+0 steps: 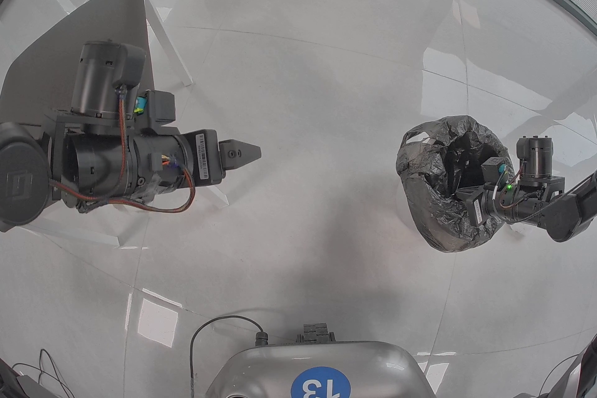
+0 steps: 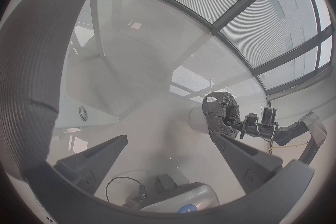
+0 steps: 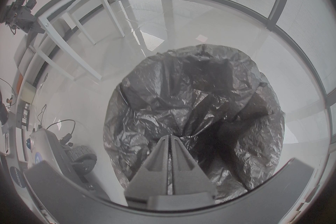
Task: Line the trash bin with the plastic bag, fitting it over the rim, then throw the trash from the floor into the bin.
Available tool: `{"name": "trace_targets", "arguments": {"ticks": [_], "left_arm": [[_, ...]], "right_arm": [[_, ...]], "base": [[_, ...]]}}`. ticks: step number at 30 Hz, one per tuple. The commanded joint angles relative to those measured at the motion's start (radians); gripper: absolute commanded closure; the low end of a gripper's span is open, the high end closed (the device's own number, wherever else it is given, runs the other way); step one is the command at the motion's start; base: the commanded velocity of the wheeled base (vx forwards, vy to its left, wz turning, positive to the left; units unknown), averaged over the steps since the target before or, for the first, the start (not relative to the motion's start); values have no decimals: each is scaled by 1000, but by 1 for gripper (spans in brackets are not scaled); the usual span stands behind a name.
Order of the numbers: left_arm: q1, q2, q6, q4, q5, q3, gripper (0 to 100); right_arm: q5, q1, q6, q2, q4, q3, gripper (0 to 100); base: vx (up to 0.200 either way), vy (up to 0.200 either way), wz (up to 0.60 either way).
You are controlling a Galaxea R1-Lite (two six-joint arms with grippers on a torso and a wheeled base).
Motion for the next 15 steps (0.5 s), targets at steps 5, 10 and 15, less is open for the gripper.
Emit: {"name": "trace_targets", "arguments": {"ticks": [5, 10, 15], "left_arm": [[2, -22, 0, -16, -1, 30, 0], [2, -24, -1, -16, -1, 30, 0], [2, -24, -3, -18, -2, 31, 0]], "right_arm": [[2, -12, -29, -44, -2, 88, 100], [2, 24, -35, -103, -2, 188, 100], [3, 67, -35, -145, -3, 278, 100]], "base": [[0, 0, 0], [0, 0, 0], [0, 0, 0]]}}
